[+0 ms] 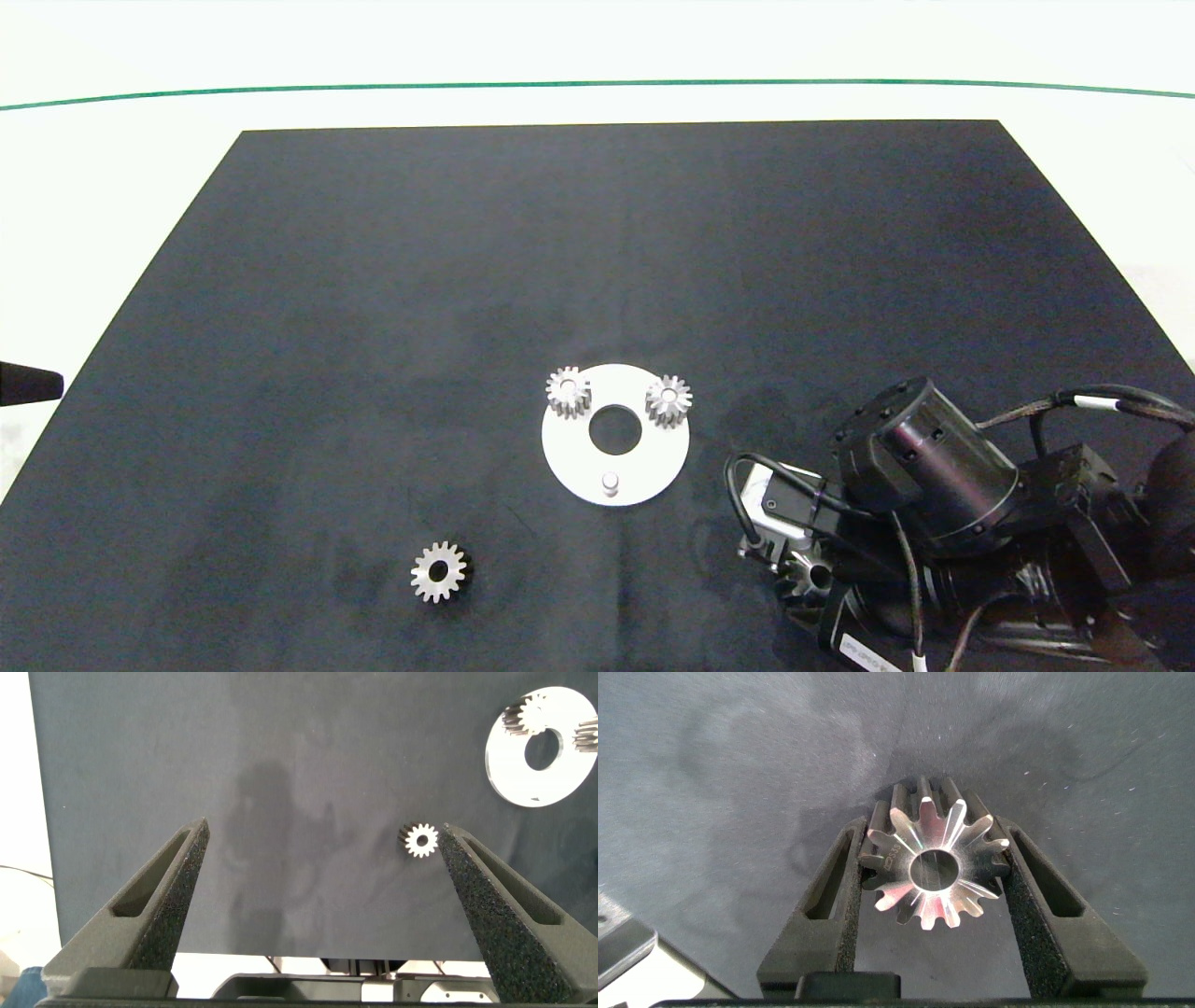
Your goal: Remove an incorrectly installed larger gear and replace it with the correct smaller gear
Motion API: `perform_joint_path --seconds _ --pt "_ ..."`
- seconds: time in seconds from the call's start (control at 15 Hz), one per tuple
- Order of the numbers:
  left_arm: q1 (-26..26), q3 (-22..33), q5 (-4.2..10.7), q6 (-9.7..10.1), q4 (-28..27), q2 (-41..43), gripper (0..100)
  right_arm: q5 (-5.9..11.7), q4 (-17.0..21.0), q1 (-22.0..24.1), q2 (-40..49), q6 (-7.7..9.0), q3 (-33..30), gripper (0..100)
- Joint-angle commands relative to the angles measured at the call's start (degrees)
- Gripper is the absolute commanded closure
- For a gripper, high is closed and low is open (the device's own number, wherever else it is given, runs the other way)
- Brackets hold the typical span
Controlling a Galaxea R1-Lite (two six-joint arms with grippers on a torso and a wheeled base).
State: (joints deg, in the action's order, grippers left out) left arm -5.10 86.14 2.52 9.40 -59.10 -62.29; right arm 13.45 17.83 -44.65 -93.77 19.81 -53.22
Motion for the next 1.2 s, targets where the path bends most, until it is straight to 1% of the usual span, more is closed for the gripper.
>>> perform_joint_path --seconds 0.07,0.2,0.27,0.67,0.73,0.8,0.87,0.93,1.0,1.07,1.13,1.2 --pt "0.0 0.1 0.03 0.09 -0.3 -0.1 0 0.18 0.0 0.4 -0.1 0.05 1.2 96" --pt "0.0 0.1 0.03 0.09 -0.3 -0.1 0 0.18 0.0 0.5 0.1 0.14 1.5 96" --pt "0.0 0.1 0.03 0.09 -0.3 -0.2 0 0.26 0.0 0.5 0.2 0.14 1.5 0" --pt "0.0 -0.2 0.03 0.09 -0.3 -0.5 0 0.44 -0.1 0.5 0.9 0.05 1.4 0" --pt "0.0 -0.4 0.03 0.09 -0.3 -0.6 0 0.44 -0.2 0.4 1.0 -0.39 1.3 0" --pt "0.0 -0.4 0.03 0.09 -0.3 -0.7 0 0.62 -0.3 0.4 1.5 -1.44 0.9 0" --pt "0.0 -0.6 0.03 0.09 -0.3 -1.5 0 0.79 -0.2 0.5 3.2 -3.29 -0.3 0" --pt "-0.1 -0.8 -0.06 0.18 -0.3 -2.5 0 1.06 0.2 0.8 5.1 -5.84 -2.0 0" --pt "-0.4 -2.0 -0.77 0.09 0.0 -3.1 0 2.37 0.5 2.3 6.2 -8.47 -3.7 0" --pt "-1.8 -2.7 -1.12 0.09 0.1 -3.8 0 4.31 1.5 4.6 7.0 -10.14 -5.7 0" --pt "-3.8 -3.4 -1.12 0.18 0.3 -4.7 0 4.57 4.2 7.0 7.7 -12.25 -7.9 0" --pt "-5.4 -4.7 -0.85 0.27 0.7 -5.7 0 4.57 9.8 9.6 7.8 -15.5 -12.0 0"
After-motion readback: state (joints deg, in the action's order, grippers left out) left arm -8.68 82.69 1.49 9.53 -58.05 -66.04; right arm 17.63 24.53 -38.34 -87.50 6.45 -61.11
